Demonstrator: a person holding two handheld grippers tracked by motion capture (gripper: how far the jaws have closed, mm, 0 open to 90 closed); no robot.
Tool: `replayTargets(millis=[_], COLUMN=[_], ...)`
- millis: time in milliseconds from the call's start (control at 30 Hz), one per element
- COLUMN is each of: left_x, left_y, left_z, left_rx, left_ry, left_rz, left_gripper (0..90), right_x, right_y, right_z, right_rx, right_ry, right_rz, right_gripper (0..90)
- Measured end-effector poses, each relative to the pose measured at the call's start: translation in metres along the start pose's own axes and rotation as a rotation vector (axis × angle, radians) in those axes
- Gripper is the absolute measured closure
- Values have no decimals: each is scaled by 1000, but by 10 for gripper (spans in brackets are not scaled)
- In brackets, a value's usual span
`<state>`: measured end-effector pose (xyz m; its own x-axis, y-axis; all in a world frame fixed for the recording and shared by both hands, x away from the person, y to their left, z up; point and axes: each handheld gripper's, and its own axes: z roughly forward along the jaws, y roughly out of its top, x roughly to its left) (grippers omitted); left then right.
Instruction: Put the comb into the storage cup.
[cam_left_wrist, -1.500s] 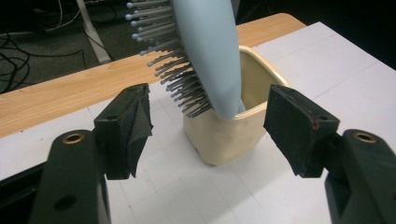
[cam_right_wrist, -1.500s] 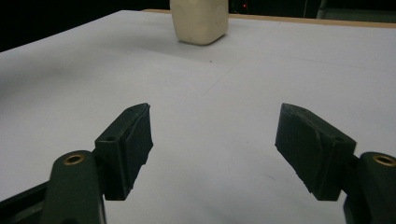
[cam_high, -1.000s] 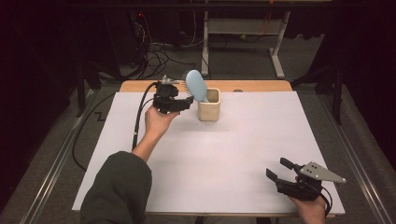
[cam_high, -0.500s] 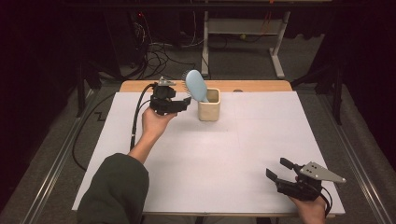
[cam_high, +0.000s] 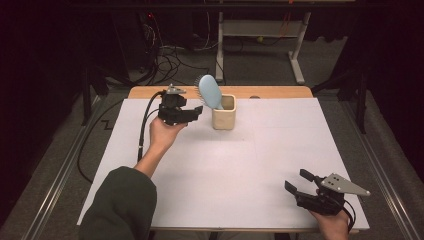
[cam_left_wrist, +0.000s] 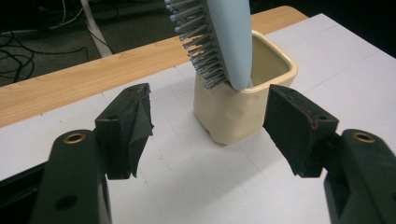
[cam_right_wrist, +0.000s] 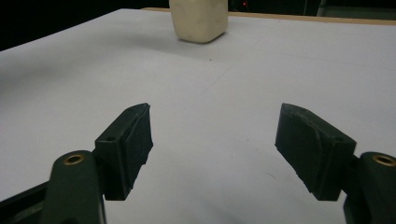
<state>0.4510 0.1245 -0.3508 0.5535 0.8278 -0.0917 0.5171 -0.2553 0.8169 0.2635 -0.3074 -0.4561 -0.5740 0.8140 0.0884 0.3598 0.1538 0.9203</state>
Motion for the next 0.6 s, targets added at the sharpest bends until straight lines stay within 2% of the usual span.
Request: replayTargets(millis=[200,600], left_x=[0,3], left_y=[-4,-8], left_z=[-3,-8], left_rx=[4,0], left_ry=[15,7], left_rz=[20,16], left_gripper=[329,338], right_x=[0,0], right_y=[0,0], right_z=[0,0], right_rx=[-1,2], right_ry=[0,-1], right_rz=[0,2], right_gripper=[278,277])
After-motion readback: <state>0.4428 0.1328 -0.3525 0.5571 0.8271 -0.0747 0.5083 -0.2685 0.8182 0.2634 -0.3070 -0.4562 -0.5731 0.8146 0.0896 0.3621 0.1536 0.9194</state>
